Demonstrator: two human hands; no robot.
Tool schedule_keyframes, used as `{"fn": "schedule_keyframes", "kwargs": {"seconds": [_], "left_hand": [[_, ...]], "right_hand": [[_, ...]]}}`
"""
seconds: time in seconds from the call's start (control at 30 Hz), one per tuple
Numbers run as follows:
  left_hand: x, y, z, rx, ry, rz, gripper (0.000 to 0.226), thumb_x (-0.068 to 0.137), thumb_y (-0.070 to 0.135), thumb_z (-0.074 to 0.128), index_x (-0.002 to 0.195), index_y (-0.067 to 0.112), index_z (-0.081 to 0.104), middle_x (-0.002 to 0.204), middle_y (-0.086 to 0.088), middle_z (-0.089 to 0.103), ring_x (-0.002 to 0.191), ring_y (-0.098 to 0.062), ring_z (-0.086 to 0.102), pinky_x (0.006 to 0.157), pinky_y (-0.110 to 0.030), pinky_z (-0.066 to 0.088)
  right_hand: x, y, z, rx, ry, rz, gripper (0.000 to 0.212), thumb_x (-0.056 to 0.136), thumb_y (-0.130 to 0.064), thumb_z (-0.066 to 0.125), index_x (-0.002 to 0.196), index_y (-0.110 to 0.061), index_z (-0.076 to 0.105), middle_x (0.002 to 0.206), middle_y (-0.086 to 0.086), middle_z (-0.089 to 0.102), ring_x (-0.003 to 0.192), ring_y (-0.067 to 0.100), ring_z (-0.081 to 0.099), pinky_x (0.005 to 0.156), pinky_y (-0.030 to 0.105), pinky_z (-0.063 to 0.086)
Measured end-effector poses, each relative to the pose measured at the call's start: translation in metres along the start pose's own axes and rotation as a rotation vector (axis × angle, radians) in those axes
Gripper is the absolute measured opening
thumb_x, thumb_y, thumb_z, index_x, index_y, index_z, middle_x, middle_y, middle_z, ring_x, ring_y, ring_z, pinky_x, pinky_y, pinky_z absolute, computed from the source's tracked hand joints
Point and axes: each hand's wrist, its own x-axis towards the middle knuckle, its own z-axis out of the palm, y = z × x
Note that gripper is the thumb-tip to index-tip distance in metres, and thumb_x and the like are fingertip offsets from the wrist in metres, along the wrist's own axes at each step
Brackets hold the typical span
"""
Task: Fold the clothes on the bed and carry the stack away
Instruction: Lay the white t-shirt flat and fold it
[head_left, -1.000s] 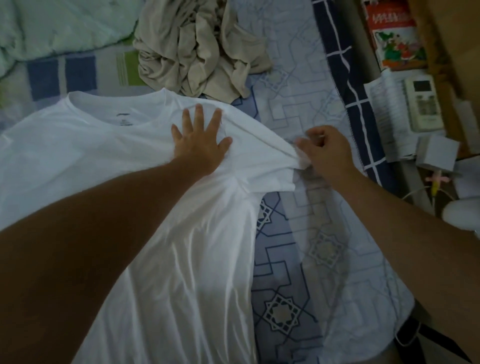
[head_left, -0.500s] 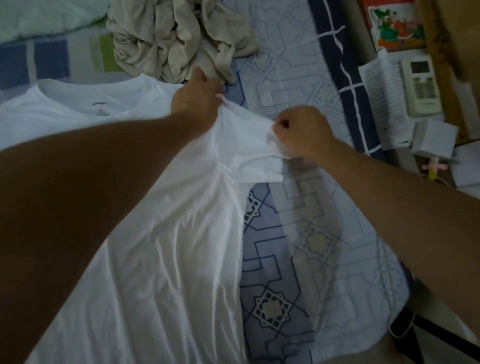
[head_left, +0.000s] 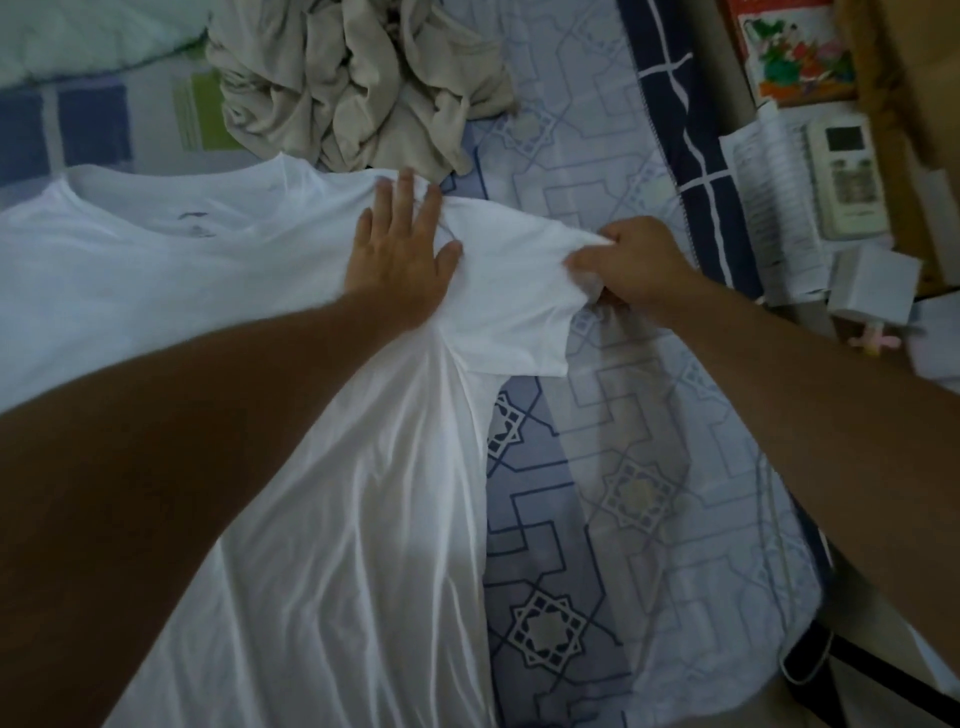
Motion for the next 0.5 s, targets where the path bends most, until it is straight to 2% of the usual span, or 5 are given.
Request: {"fn": "schedule_keyframes", "kwargs": {"seconds": [0.07, 0.17, 0.23, 0.33, 0.5], "left_hand": [[0.006, 0.000, 0.001, 0.028, -0.035, -0.004, 0.074, 0.105, 0.058, 0.025, 0.165, 0.020, 0.004, 0.172, -0.013, -0.007, 0.158, -0.036, -0.005, 0.128, -0.050, 0.004], [0.006, 0.000, -0.001, 0.007, -0.058, -0.006, 0.075, 0.105, 0.059, 0.024, 0.165, 0.022, 0.002, 0.172, -0.013, -0.009, 0.158, -0.035, -0.007, 0.128, -0.052, 0.004], [-0.003, 0.002, -0.002, -0.040, 0.004, -0.010, 0.074, 0.105, 0.057, 0.027, 0.165, 0.022, 0.002, 0.172, -0.013, -0.009, 0.158, -0.035, -0.006, 0.128, -0.052, 0.005], [-0.028, 0.015, 0.005, -0.095, 0.080, -0.049, 0.075, 0.105, 0.053, 0.026, 0.165, 0.018, -0.001, 0.172, -0.014, -0.006, 0.159, -0.033, -0.003, 0.127, -0.050, 0.005], [-0.050, 0.030, 0.027, -0.032, 0.034, -0.031, 0.080, 0.104, 0.059, 0.018, 0.164, 0.009, -0.001, 0.172, -0.016, -0.005, 0.159, -0.034, -0.005, 0.128, -0.050, 0.003]], "right_hand": [[-0.001, 0.003, 0.007, 0.358, 0.115, 0.021, 0.004, 0.085, -0.015, 0.073, 0.085, -0.010, 0.074, 0.075, 0.010, 0.073, 0.064, 0.027, 0.072, 0.055, 0.036, 0.057], [-0.007, 0.012, 0.020, 0.675, 0.161, 0.157, 0.015, 0.091, -0.023, 0.072, 0.097, -0.009, 0.073, 0.087, 0.011, 0.076, 0.075, 0.029, 0.073, 0.063, 0.041, 0.061], [-0.016, 0.018, 0.026, 0.715, 0.056, 0.241, 0.030, 0.086, -0.033, 0.081, 0.103, -0.010, 0.074, 0.092, 0.009, 0.079, 0.080, 0.027, 0.077, 0.065, 0.040, 0.063], [-0.032, 0.028, 0.034, 0.589, -0.158, 0.180, 0.038, 0.077, -0.021, 0.088, 0.111, -0.010, 0.075, 0.101, 0.007, 0.080, 0.093, 0.027, 0.078, 0.068, 0.035, 0.062], [-0.037, 0.034, 0.051, 0.687, 0.134, 0.115, 0.027, 0.088, -0.027, 0.074, 0.113, -0.017, 0.075, 0.108, 0.003, 0.079, 0.101, 0.023, 0.076, 0.084, 0.044, 0.062]]}}
